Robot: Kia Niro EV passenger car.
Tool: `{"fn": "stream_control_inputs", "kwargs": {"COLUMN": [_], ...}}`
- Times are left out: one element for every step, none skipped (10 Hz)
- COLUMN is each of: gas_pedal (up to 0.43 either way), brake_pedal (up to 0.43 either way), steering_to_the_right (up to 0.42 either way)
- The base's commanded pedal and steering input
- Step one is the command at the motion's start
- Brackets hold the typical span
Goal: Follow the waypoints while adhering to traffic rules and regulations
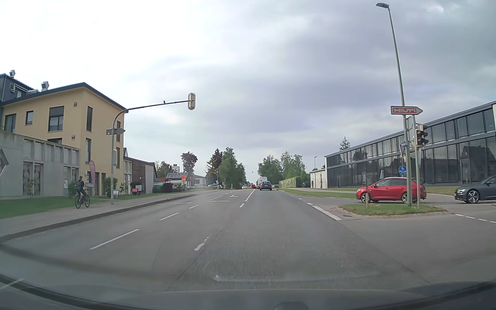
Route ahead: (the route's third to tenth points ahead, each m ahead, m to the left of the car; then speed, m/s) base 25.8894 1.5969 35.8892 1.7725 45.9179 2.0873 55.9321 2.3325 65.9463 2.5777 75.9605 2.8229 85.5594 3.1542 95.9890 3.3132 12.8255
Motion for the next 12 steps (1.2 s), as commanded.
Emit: {"fn": "stream_control_inputs", "kwargs": {"gas_pedal": [0.197, 0.197, 0.197, 0.197, 0.197, 0.189, 0.189, 0.177, 0.157, 0.157, 0.15, 0.15], "brake_pedal": [0.0, 0.0, 0.0, 0.0, 0.0, 0.0, 0.0, 0.0, 0.0, 0.0, 0.0, 0.0], "steering_to_the_right": [0.002, 0.002, 0.002, 0.002, 0.002, 0.002, 0.002, 0.002, 0.002, 0.002, 0.002, 0.002]}}
